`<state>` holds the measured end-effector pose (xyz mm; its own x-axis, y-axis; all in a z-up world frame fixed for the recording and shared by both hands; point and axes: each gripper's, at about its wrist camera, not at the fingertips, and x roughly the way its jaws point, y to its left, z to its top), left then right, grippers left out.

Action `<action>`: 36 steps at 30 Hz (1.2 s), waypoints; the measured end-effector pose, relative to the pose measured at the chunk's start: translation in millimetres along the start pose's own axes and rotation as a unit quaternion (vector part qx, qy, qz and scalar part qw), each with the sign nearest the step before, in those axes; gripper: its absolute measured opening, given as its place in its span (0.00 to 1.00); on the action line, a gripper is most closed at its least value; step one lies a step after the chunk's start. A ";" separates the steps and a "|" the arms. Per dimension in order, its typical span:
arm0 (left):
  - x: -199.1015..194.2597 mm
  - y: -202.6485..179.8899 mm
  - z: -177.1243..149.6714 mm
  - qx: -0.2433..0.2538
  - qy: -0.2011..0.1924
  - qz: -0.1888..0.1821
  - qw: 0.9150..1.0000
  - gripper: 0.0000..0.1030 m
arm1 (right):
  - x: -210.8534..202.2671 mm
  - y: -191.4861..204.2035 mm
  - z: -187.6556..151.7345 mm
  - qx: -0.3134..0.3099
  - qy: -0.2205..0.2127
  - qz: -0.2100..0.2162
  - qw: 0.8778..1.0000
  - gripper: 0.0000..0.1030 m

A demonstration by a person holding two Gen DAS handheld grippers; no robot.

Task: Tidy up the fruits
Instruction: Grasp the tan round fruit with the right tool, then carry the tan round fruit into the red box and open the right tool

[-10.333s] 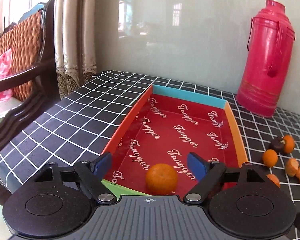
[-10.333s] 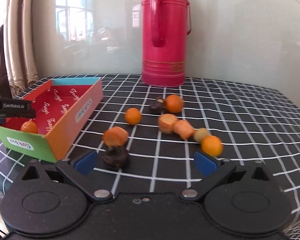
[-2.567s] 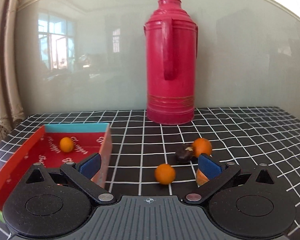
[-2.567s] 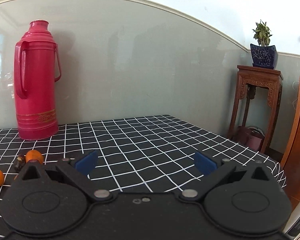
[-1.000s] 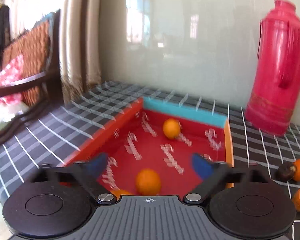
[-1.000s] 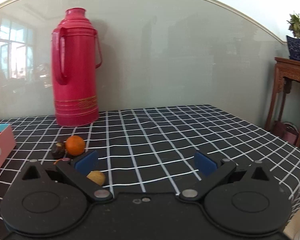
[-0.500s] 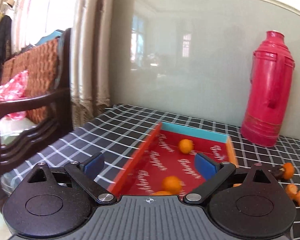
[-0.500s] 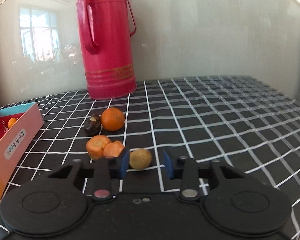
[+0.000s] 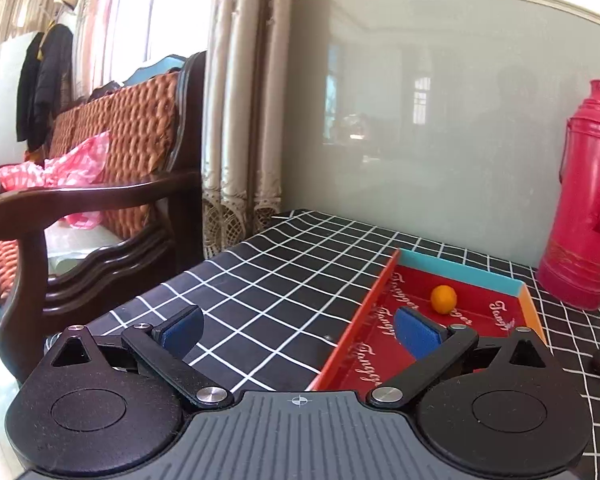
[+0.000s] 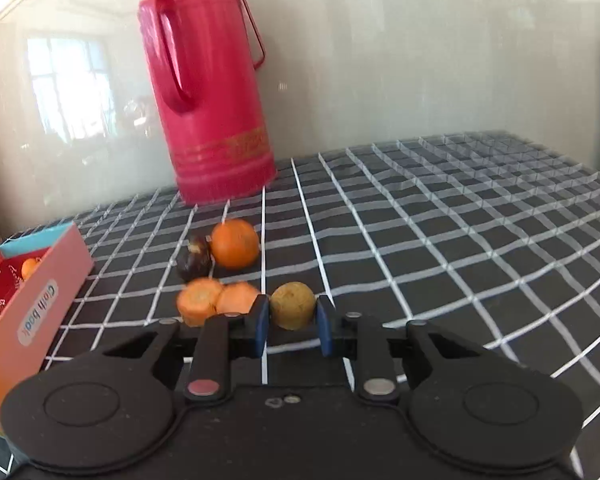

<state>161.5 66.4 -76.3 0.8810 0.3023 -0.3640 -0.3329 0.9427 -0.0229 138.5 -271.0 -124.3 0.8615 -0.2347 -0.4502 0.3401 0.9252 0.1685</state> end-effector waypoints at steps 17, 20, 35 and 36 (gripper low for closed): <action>5.1 64.1 -5.9 -0.041 0.017 0.066 0.997 1.00 | -40.6 132.4 -12.7 -0.114 -0.026 0.262 0.958 0.17; 5.2 72.2 -7.5 -0.039 0.017 0.075 0.996 1.00 | -37.9 155.7 -19.3 -0.138 -0.015 0.268 0.953 0.17; 3.5 63.0 -8.1 -0.030 0.013 0.057 0.998 1.00 | -57.7 119.7 -9.0 -0.113 -0.095 0.142 0.979 0.84; 2.3 58.1 -8.4 -0.025 0.010 0.051 0.998 1.00 | -57.5 112.1 -6.4 -0.106 -0.097 0.127 0.981 0.88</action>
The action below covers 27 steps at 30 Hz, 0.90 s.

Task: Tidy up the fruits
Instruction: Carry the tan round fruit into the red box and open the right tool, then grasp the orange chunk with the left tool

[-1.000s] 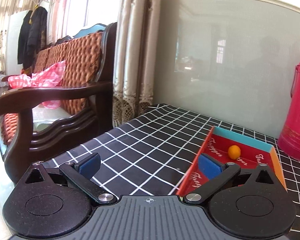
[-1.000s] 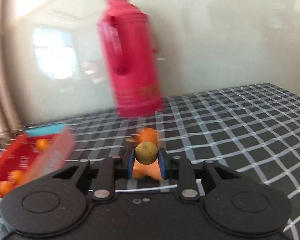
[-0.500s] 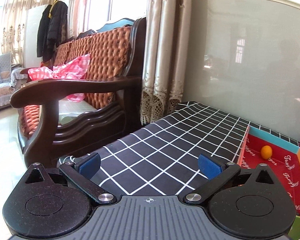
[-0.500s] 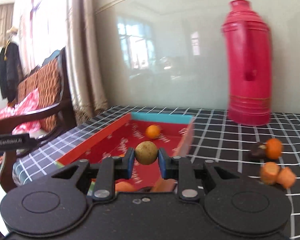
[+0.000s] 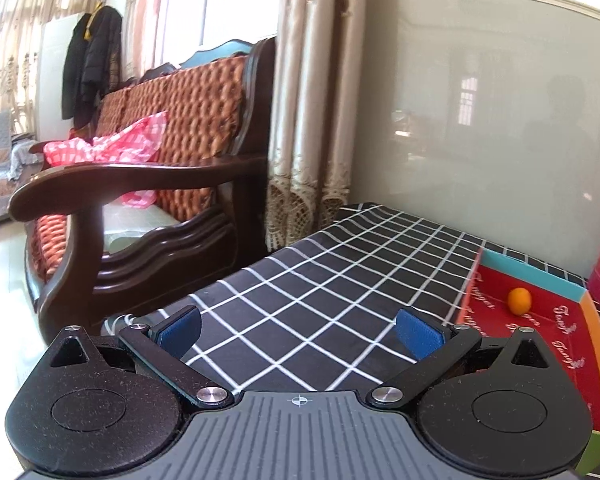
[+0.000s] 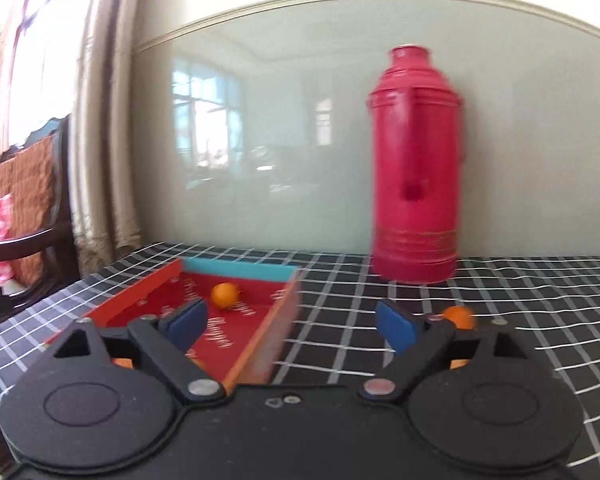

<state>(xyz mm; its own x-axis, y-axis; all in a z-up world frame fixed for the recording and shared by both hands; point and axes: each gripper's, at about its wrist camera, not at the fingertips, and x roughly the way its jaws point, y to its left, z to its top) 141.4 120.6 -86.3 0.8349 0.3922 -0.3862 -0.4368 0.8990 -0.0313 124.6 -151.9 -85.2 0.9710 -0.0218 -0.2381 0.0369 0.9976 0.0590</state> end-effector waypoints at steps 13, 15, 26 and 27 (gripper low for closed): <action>-55.2 -107.6 -12.6 0.096 -0.045 -0.186 0.977 1.00 | -28.0 -97.3 -1.4 0.048 0.001 -0.267 0.963 0.94; -62.7 -131.4 -17.5 0.122 -0.038 -0.222 0.967 1.00 | -35.7 -110.8 -2.4 0.054 -0.005 -0.286 0.957 0.94; -105.9 -255.2 -65.9 0.256 -0.021 -0.336 0.906 0.84 | -74.7 -165.2 -9.0 0.117 -0.012 -0.297 0.948 0.94; -107.7 -266.4 -70.3 0.267 -0.015 -0.345 0.899 0.80 | -77.7 -169.1 -9.6 0.120 -0.014 -0.297 0.947 0.94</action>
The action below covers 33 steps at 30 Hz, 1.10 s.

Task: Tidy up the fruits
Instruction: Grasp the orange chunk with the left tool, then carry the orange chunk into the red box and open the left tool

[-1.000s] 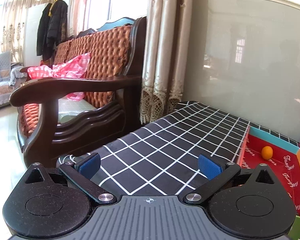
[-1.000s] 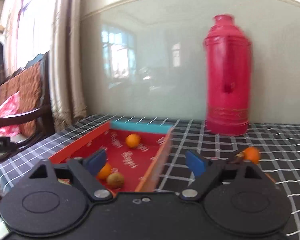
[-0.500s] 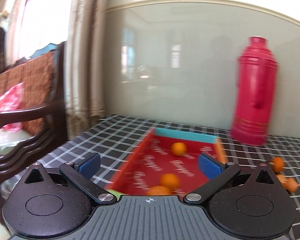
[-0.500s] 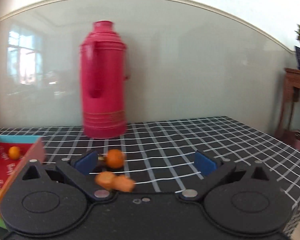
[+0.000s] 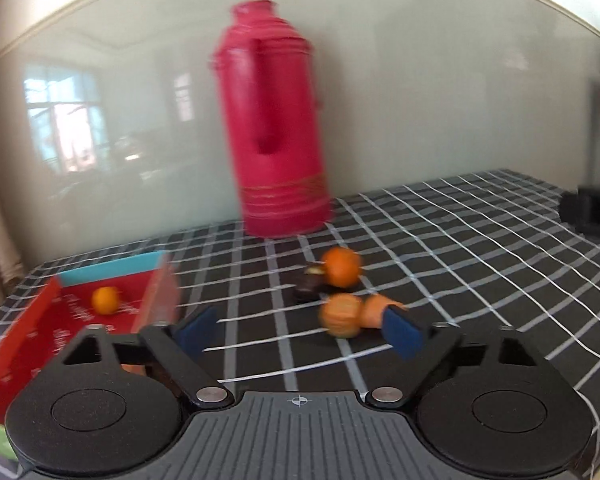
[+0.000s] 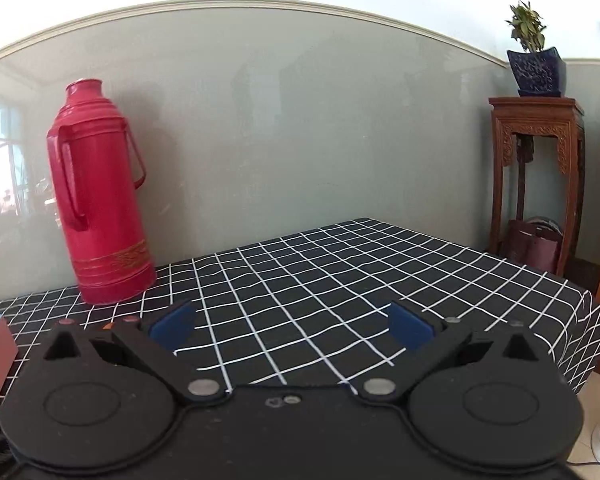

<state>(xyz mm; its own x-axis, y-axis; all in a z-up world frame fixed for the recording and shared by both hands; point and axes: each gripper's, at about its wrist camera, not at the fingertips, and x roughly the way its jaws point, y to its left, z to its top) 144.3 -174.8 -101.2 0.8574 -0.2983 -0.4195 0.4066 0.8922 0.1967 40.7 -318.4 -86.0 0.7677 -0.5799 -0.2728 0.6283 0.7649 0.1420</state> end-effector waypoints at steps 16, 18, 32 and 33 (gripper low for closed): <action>67.0 -71.7 10.5 0.086 0.057 -0.030 0.994 0.42 | 1.7 -42.9 3.9 0.038 -0.008 -0.018 0.999 0.94; 69.3 -69.6 7.0 0.076 0.061 -0.036 0.995 0.34 | 2.6 -44.4 4.0 0.038 -0.007 -0.018 0.999 0.94; 36.4 -34.4 7.1 0.016 0.021 -0.017 1.000 0.30 | -2.5 -39.5 4.5 0.025 -0.026 -0.059 0.998 0.94; 29.9 -25.8 8.9 0.009 0.016 -0.008 1.000 0.30 | -2.6 -38.6 4.1 0.026 -0.026 -0.058 0.998 0.94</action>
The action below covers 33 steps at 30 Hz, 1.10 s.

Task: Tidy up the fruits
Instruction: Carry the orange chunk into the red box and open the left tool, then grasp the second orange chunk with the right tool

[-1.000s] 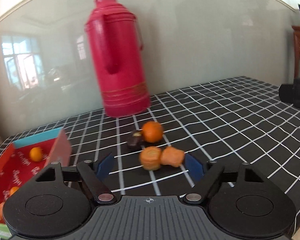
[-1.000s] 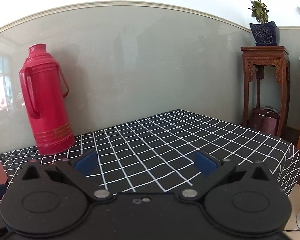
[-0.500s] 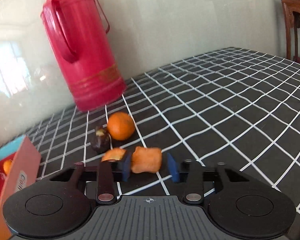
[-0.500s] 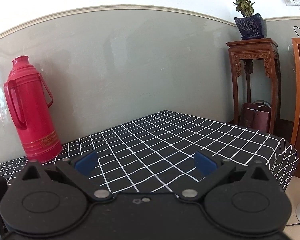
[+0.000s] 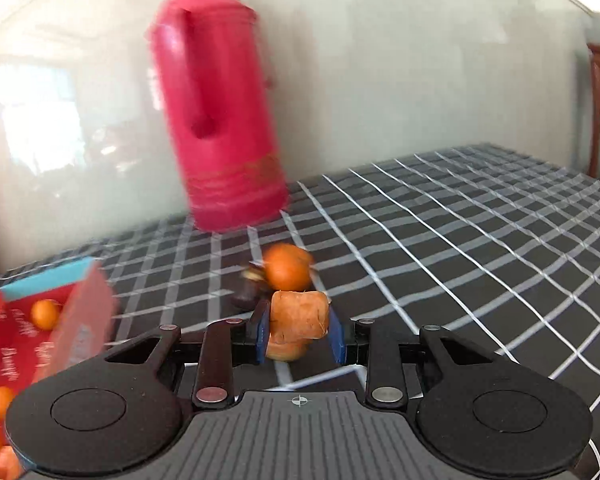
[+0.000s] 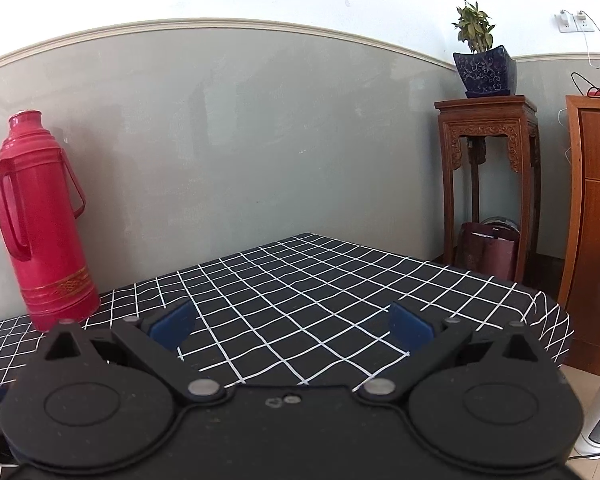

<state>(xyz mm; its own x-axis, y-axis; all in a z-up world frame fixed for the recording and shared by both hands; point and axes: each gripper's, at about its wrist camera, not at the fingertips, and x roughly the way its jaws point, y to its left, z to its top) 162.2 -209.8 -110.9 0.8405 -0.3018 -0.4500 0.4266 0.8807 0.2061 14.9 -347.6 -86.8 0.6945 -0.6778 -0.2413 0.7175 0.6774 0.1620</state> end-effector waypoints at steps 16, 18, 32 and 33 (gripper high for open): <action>-27.0 181.2 -33.0 -0.132 0.057 0.227 0.963 0.30 | -7.2 55.9 -12.1 -0.065 0.010 0.080 0.995 0.94; -26.9 187.5 -36.8 -0.123 0.061 0.253 0.958 0.30 | -8.7 67.3 -14.4 -0.076 0.011 0.097 0.992 0.94; -82.0 209.4 -44.4 -0.163 -0.011 0.255 0.953 1.00 | -11.5 149.0 -33.8 -0.164 0.056 0.221 0.960 0.94; -87.3 212.5 -47.4 -0.170 -0.015 0.258 0.951 1.00 | -9.3 154.5 -34.5 -0.170 0.061 0.225 0.958 0.94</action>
<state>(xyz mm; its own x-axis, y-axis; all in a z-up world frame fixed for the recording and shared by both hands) 163.7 21.0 -69.1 0.9197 0.1965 -0.3399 -0.1734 0.9800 0.0975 117.5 -226.7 -92.6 0.9029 -0.2719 -0.3328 0.2744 0.9608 -0.0403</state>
